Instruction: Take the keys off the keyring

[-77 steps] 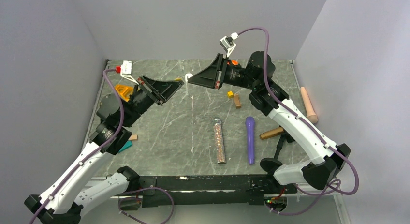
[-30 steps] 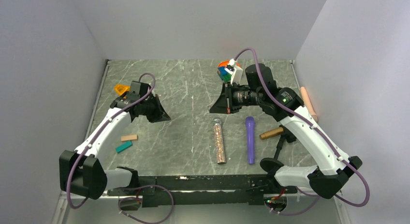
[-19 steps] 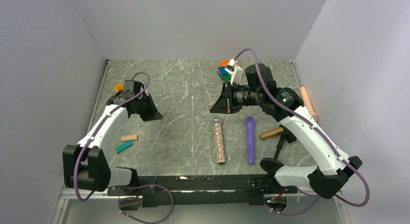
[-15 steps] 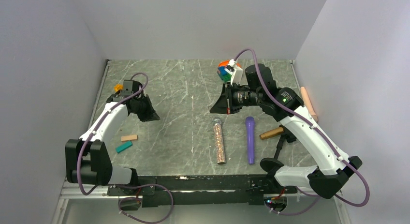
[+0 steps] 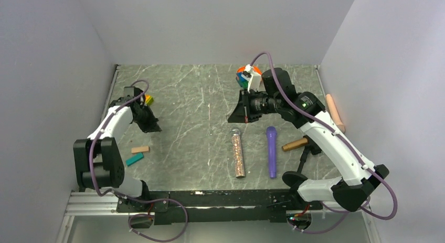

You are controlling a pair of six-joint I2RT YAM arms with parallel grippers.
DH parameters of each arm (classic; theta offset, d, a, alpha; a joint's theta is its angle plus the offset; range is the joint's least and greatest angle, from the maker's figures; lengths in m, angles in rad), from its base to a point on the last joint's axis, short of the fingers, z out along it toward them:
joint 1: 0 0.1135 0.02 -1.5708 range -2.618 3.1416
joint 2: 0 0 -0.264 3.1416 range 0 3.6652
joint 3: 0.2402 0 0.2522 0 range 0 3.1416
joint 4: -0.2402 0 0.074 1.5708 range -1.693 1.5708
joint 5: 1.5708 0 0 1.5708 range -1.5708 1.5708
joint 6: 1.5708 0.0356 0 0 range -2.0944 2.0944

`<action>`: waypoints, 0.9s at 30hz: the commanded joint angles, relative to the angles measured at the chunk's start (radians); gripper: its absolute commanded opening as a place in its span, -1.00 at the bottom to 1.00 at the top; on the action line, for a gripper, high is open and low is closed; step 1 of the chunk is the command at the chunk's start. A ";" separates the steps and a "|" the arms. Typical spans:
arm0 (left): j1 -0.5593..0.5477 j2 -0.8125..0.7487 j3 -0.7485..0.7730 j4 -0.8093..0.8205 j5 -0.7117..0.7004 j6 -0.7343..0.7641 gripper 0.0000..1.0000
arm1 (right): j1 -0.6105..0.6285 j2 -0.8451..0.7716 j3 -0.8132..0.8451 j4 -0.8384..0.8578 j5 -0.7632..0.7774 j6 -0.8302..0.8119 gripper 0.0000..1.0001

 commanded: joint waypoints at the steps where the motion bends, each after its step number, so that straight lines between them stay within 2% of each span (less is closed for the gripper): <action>1: 0.015 0.054 0.045 -0.013 -0.024 0.028 -1.00 | 0.002 0.015 0.066 -0.026 0.022 -0.033 -1.00; 3: 0.018 0.080 0.064 -0.006 -0.013 0.027 -1.00 | 0.002 0.029 0.081 -0.034 0.022 -0.040 -1.00; 4: 0.018 0.092 0.074 -0.001 -0.002 0.025 -0.83 | 0.001 0.035 0.089 -0.037 0.022 -0.043 -1.00; 7: 0.018 0.078 0.086 0.089 0.069 0.014 0.84 | 0.001 0.060 0.112 -0.044 0.020 -0.053 -1.00; 8: 0.018 0.066 0.096 0.102 0.068 0.003 0.97 | 0.002 0.068 0.119 -0.046 0.019 -0.054 -1.00; 17: 0.018 0.031 0.230 0.068 0.070 0.020 0.99 | 0.002 0.105 0.149 -0.042 0.025 -0.056 -1.00; 23: 0.018 -0.117 0.155 0.110 0.113 0.046 0.99 | 0.002 0.104 0.096 -0.008 0.036 -0.052 -1.00; 27: 0.018 -0.234 0.017 0.176 0.205 0.020 0.99 | 0.001 0.116 0.046 0.030 0.028 -0.049 -1.00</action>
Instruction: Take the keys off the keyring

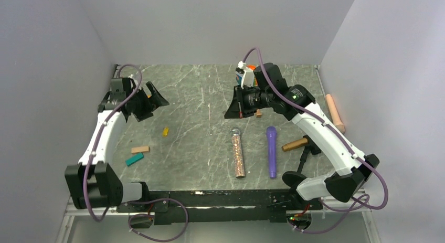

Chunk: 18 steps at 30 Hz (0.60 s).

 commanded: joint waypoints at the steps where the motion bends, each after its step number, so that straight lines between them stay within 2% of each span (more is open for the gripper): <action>1: 0.002 -0.139 -0.127 0.074 0.111 -0.006 0.99 | 0.002 0.023 -0.048 0.058 0.006 -0.009 -1.00; 12: 0.003 -0.367 -0.288 -0.022 0.082 -0.015 0.99 | 0.002 0.255 -0.090 0.163 -0.102 -0.032 -1.00; 18: -0.001 -0.484 -0.389 -0.037 0.110 -0.125 0.99 | 0.002 0.446 -0.049 0.241 -0.165 -0.038 -1.00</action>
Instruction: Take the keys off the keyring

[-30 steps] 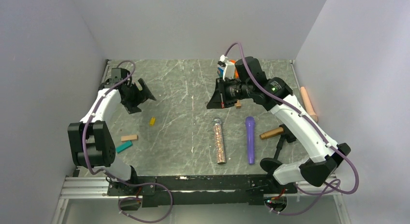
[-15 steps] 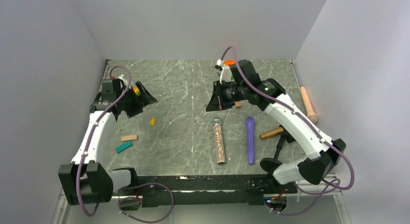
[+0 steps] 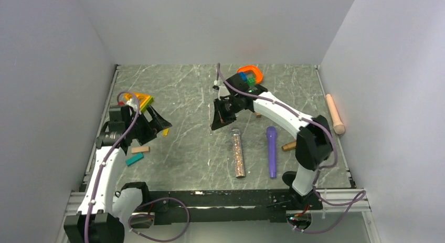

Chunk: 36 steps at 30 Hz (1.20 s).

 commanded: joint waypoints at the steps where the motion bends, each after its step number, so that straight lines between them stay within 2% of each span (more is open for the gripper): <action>1: -0.001 -0.096 -0.069 -0.014 0.035 -0.098 0.99 | 0.002 0.114 0.058 0.098 -0.061 -0.024 -1.00; 7: -0.001 -0.169 -0.051 -0.080 0.008 -0.114 0.99 | 0.003 0.252 0.124 0.086 -0.063 -0.036 -1.00; 17: -0.002 -0.199 -0.027 -0.103 0.006 -0.117 0.98 | 0.003 0.297 0.087 0.120 -0.023 0.008 -1.00; 19: -0.006 -0.195 -0.027 -0.103 0.006 -0.116 0.98 | 0.004 0.302 0.084 0.119 -0.022 0.008 -0.77; 22: -0.013 -0.188 -0.025 -0.100 0.009 -0.119 0.97 | 0.003 0.303 0.095 0.096 0.008 0.000 -0.28; 24: -0.018 -0.182 -0.018 -0.098 0.005 -0.117 0.97 | 0.003 0.294 0.104 0.082 0.029 -0.006 -0.08; 29: -0.031 -0.155 0.013 -0.096 0.000 -0.110 0.97 | 0.003 0.254 0.130 0.046 0.064 -0.018 0.07; 36: -0.045 -0.127 0.063 -0.105 -0.015 -0.095 0.97 | 0.002 0.114 0.144 -0.030 0.135 -0.054 0.13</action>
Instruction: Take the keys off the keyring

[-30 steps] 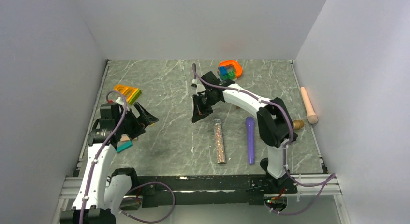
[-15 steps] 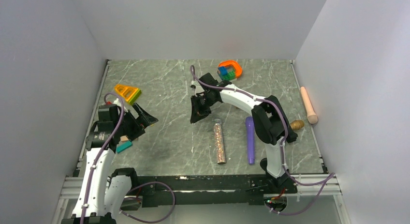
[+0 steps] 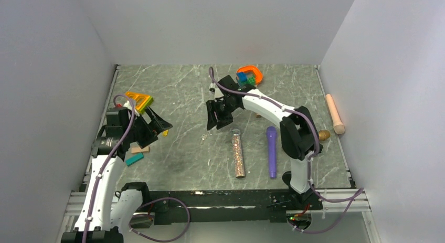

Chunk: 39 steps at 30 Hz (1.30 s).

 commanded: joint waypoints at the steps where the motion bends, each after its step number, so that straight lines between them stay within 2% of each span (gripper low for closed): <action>1: -0.010 0.011 0.057 0.009 -0.018 0.018 0.97 | 0.001 -0.174 0.036 -0.051 0.064 -0.037 0.14; 6: -0.016 0.028 0.072 0.028 -0.011 0.023 0.97 | 0.001 -0.283 0.004 -0.078 0.111 -0.044 0.28; 11: -0.021 0.052 0.100 0.050 -0.002 0.048 0.99 | 0.001 -0.382 -0.031 -0.105 0.169 -0.042 0.61; 13: -0.023 0.066 0.112 0.061 0.005 0.060 0.99 | 0.001 -0.420 -0.040 -0.117 0.191 -0.044 0.67; 15: -0.025 0.074 0.120 0.077 0.011 0.064 0.99 | 0.001 -0.456 -0.050 -0.130 0.210 -0.045 0.86; 18: -0.026 0.084 0.136 0.108 0.027 0.061 0.99 | 0.001 -0.514 -0.083 -0.130 0.233 -0.042 0.98; 23: -0.029 0.101 0.192 0.133 0.033 0.096 0.99 | 0.001 -0.635 -0.161 -0.107 0.252 -0.026 1.00; 30: -0.029 0.133 0.308 0.166 -0.036 0.160 0.99 | 0.001 -0.761 -0.224 -0.084 0.273 -0.016 1.00; 39: -0.029 0.034 0.238 0.341 -0.162 0.123 0.99 | 0.001 -0.946 -0.357 0.064 0.363 0.065 1.00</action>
